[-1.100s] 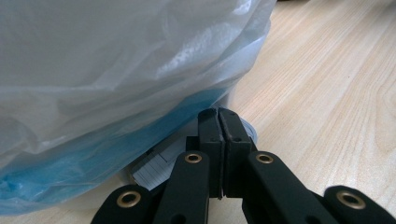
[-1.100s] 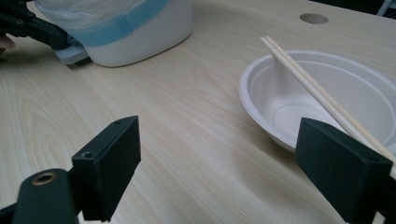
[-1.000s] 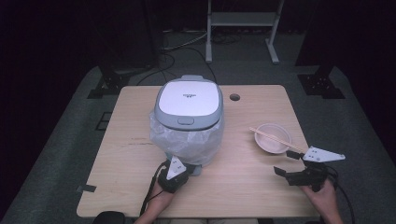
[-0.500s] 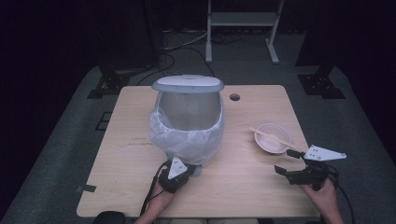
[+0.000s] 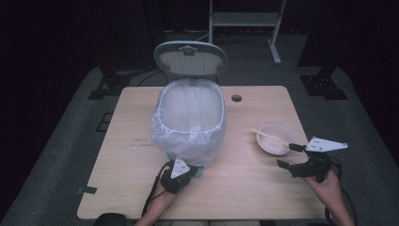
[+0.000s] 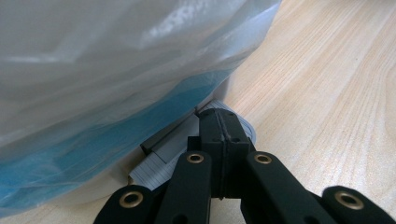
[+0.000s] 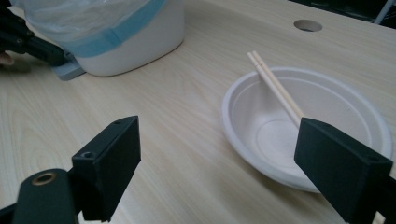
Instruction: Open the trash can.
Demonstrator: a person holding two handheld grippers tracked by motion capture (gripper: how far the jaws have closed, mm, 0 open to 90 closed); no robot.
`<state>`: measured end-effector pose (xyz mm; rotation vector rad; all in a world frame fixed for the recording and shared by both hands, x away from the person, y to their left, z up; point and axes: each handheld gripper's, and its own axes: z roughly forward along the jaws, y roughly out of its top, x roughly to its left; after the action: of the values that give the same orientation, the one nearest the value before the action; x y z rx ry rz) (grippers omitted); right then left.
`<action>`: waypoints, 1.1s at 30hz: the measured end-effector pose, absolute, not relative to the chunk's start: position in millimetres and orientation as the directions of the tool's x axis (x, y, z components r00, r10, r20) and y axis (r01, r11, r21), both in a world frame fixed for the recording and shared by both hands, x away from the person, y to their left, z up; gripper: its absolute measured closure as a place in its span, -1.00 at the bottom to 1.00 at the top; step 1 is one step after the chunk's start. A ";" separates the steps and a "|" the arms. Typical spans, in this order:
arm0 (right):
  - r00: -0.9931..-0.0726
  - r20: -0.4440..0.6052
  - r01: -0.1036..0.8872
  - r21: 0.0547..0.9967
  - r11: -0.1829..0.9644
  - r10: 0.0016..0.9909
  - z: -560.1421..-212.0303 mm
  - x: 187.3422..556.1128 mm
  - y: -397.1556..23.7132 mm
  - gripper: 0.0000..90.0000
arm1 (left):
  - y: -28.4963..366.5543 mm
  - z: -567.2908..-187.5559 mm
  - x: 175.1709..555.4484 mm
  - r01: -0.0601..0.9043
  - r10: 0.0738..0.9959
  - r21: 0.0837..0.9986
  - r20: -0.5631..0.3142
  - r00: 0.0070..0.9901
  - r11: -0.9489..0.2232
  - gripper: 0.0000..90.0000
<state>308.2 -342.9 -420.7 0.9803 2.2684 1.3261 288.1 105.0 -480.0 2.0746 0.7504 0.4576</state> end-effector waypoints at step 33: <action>-0.785 -0.004 0.455 0.675 0.581 0.619 -415.9 410.1 -324.4 -0.25 | 106.1 -479.7 288.9 0.354 0.658 0.824 0.031 0.752 -0.443 1.00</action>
<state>410.1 -324.4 -415.9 0.8902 2.5736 0.9971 288.9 106.1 -479.7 2.0724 0.7592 0.4406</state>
